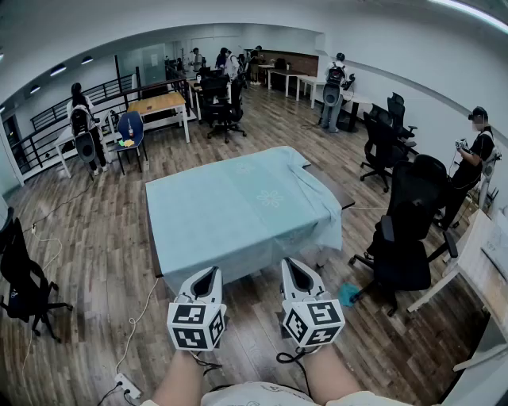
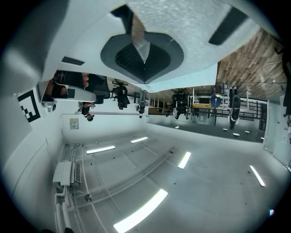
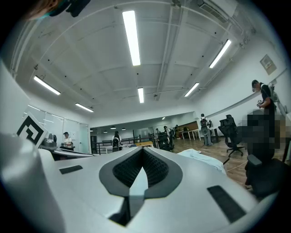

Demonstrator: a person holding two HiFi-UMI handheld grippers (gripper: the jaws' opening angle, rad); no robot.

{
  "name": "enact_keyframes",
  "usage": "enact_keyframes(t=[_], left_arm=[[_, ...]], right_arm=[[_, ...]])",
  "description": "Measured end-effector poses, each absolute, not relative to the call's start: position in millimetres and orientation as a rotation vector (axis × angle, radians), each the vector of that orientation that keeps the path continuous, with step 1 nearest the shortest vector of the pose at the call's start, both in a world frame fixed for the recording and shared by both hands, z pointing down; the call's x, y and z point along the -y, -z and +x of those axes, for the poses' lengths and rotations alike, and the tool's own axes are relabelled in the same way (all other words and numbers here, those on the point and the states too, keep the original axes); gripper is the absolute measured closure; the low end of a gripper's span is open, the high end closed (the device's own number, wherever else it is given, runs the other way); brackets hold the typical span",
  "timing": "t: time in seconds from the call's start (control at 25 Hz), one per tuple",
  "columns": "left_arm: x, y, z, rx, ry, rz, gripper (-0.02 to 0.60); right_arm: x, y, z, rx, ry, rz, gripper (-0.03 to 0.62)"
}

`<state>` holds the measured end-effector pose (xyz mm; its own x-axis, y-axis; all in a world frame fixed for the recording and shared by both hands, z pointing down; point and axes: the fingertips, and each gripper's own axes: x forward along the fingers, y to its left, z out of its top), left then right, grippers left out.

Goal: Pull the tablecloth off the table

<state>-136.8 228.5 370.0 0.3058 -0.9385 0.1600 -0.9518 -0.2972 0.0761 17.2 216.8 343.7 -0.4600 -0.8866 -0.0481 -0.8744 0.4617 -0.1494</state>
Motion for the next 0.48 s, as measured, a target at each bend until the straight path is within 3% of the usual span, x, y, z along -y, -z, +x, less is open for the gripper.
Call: enact_keyframes(t=[0.48], left_arm=[[-216.6, -375.6, -86.5, 1.755, -0.124, 2.409, 0.571]], right_arm=[[-205.9, -349.3, 63.7, -2.590, 0.188, -1.555, 0.580]])
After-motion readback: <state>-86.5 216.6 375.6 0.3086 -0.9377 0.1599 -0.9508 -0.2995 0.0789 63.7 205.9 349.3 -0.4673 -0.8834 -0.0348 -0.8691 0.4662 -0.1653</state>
